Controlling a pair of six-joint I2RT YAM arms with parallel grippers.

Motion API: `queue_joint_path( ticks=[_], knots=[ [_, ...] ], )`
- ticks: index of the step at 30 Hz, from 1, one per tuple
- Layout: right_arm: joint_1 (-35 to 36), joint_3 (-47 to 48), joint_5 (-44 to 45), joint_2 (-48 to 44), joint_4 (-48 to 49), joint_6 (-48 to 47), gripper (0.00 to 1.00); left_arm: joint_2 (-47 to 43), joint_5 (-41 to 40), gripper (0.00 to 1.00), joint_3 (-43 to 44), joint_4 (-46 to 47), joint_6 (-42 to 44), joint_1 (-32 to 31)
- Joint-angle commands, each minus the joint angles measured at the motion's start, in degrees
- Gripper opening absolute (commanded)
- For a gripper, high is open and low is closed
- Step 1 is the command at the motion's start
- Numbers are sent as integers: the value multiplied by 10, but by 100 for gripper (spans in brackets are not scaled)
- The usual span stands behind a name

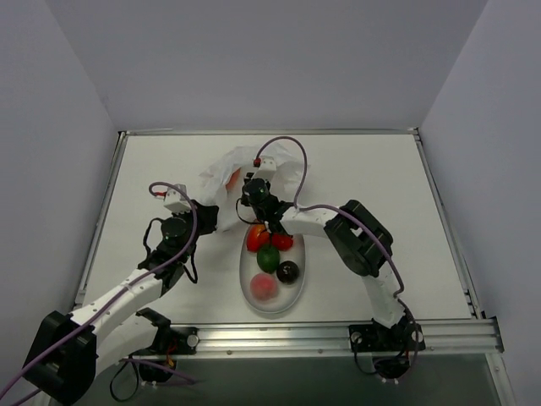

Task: Take the fake fruits out of the plastic bag

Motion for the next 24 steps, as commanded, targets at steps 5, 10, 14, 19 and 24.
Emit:
queue_joint_path(
  ticks=[5, 10, 14, 19, 24],
  knots=[
    [-1, 148, 20, 107, 44, 77, 60, 3, -3, 2, 5, 35, 1, 2],
    [-1, 200, 42, 163, 31, 115, 79, 7, 3, 2, 4, 42, 1, 1],
    [-3, 225, 74, 185, 10, 134, 80, -3, 0, 2, 1, 43, 3, 1],
    [-9, 271, 76, 221, -8, 152, 89, -18, -4, 2, -1, 41, 6, 0],
    [-14, 263, 32, 218, 73, 181, 92, -11, -5, 2, -1, 42, 5, 0]
  ],
)
